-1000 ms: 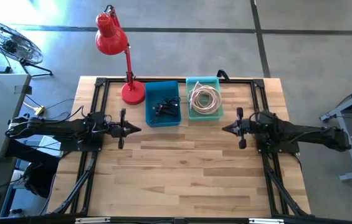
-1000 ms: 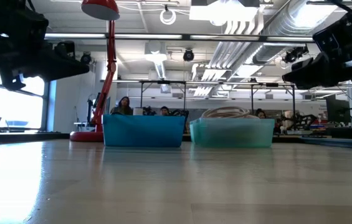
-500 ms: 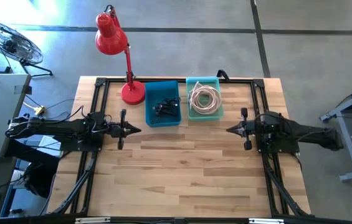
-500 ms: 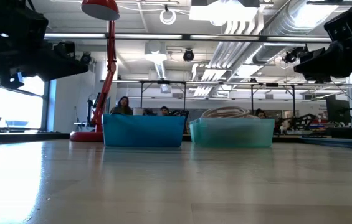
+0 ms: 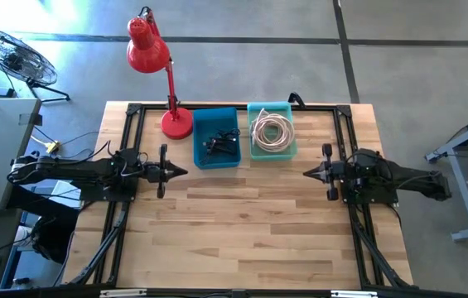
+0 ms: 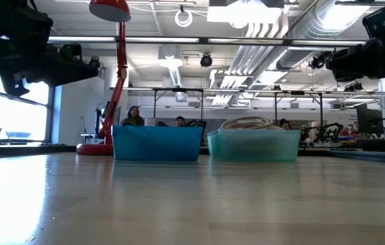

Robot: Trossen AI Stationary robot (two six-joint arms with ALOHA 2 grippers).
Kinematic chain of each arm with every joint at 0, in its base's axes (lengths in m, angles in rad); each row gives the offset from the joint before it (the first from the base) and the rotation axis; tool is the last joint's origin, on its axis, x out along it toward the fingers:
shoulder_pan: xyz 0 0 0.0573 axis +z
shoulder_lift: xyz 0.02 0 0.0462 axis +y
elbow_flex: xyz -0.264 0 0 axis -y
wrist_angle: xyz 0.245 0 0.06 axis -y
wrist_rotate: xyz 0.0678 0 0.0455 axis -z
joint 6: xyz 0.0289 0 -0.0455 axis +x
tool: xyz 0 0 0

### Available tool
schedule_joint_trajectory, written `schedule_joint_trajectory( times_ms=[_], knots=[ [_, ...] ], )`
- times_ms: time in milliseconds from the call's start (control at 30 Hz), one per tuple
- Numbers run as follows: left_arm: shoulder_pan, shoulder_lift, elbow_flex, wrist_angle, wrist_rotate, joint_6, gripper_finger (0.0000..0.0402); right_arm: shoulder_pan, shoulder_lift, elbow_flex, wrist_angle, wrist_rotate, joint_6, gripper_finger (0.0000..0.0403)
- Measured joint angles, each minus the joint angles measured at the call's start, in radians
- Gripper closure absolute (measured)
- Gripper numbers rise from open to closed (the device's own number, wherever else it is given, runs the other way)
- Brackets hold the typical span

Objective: Pick & Place USB Port
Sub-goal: Return to Home Position

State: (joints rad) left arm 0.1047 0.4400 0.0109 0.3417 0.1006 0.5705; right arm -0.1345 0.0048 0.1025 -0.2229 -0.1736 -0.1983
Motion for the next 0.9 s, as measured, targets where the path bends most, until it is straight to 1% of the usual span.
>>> schedule_joint_trajectory(
  times_ms=[67, 233, 333, 533, 767, 900],
  knots=[
    [0.0, 0.0, 0.0, 0.0, 0.0, 0.0, 0.0401, 0.0, 0.0, -0.008, 0.033, -0.004, 0.003, 0.0403],
    [0.0, 0.0, 0.0, 0.0, -0.002, 0.0, 0.0402, 0.0, 0.0, -0.057, 0.201, -0.073, 0.037, 0.0403],
    [0.0, 0.0, 0.0, 0.0, -0.002, 0.0, 0.0401, 0.0, 0.0, -0.09, 0.276, -0.052, 0.041, 0.0403],
    [0.0, 0.0, 0.0, -0.001, 0.001, 0.0, 0.0401, 0.0, 0.004, -0.093, 0.285, -0.018, 0.036, 0.0403],
    [0.0, 0.0, 0.0, -0.002, 0.002, 0.0, 0.0402, 0.0, 0.004, -0.093, 0.27, 0.074, 0.034, 0.0403],
    [0.0, 0.0, 0.0, -0.002, -0.004, -0.006, 0.0401, 0.0, 0.004, -0.093, 0.267, 0.083, 0.04, 0.0403]
  ],
)
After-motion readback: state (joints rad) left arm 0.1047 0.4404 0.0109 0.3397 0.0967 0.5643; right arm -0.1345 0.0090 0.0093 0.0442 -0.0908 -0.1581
